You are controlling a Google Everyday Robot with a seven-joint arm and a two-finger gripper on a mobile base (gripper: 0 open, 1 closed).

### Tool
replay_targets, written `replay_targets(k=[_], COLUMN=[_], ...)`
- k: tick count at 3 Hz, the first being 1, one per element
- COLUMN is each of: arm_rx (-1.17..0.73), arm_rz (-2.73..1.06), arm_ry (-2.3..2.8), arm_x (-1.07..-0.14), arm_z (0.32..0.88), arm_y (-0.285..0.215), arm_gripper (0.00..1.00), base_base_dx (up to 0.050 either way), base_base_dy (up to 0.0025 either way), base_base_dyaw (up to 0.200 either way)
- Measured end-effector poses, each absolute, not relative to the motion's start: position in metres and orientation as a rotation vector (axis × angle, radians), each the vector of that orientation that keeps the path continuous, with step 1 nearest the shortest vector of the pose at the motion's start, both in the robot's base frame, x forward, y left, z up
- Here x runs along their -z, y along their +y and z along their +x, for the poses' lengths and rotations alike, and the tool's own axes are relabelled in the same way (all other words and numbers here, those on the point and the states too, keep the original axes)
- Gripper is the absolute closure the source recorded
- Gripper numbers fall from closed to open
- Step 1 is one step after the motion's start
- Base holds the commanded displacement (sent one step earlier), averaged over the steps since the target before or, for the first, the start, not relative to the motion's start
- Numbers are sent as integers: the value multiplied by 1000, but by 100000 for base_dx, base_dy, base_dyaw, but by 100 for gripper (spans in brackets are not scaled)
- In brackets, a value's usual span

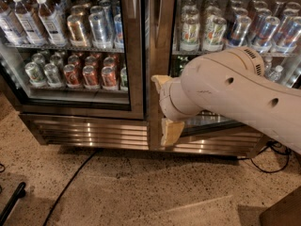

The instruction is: Open right fridge door

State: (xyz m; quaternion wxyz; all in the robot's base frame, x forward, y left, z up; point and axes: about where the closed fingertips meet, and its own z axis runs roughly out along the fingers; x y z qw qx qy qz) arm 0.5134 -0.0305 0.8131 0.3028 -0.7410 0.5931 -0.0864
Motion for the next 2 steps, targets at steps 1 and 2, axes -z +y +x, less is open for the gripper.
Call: replay_targets(k=[1,2], arm_rx=[219,194], arm_rz=[-2119,-2360], arm_ry=[1503,1358], arm_x=[-790,-750], arm_z=[505,485], arm_y=[7,75], arm_gripper=[0,0], base_base_dx=[0,0], base_base_dy=[0,0], base_base_dyaw=[0,0])
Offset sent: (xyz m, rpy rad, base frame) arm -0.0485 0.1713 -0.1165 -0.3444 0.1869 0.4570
